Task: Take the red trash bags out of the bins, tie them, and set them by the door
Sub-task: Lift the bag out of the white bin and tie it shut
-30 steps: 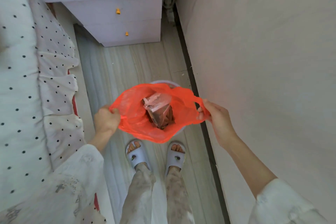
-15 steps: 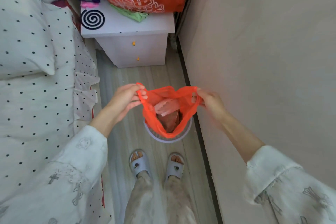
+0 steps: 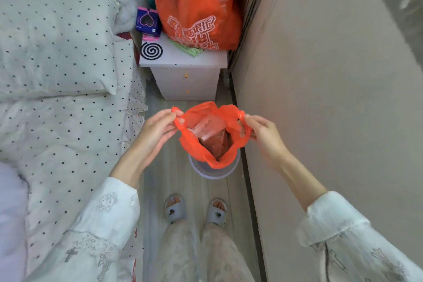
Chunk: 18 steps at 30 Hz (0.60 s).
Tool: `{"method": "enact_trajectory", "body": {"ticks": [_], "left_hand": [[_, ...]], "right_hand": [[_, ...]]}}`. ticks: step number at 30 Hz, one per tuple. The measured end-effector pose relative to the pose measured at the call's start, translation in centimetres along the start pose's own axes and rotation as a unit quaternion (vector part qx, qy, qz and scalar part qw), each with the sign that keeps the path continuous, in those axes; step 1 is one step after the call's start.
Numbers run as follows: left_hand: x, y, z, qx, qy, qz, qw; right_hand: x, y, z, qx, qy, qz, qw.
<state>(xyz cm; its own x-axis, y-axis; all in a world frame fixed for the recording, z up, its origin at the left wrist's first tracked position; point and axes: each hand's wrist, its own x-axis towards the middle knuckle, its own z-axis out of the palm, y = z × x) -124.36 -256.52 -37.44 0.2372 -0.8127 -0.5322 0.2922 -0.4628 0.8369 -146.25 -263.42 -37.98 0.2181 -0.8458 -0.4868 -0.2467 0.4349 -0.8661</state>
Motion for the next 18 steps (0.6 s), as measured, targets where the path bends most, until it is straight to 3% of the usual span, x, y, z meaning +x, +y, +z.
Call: {"method": "enact_trajectory", "body": {"ticks": [8,11,13,18], "left_hand": [[-7.9,-0.6,-1.4,0.104,0.026,0.080,0.991],[-8.9,-0.9,-1.7,0.101,0.039,0.068,0.992],[-16.0,-7.0,-5.6,0.139,-0.007,0.065,0.988],[-16.2,-9.3,-5.5,0.145,0.012,0.010,0.989]], "right_hand": [[-7.5,0.0,1.1,-0.018,-0.025,-0.047,0.998],[-8.7,1.1,0.5,-0.035,-0.035,-0.031,0.998],[-17.0,7.9,4.7,-0.040,-0.018,-0.038,0.998],[-17.8,10.4,4.3,0.008,0.008,0.022,1.000]]}}
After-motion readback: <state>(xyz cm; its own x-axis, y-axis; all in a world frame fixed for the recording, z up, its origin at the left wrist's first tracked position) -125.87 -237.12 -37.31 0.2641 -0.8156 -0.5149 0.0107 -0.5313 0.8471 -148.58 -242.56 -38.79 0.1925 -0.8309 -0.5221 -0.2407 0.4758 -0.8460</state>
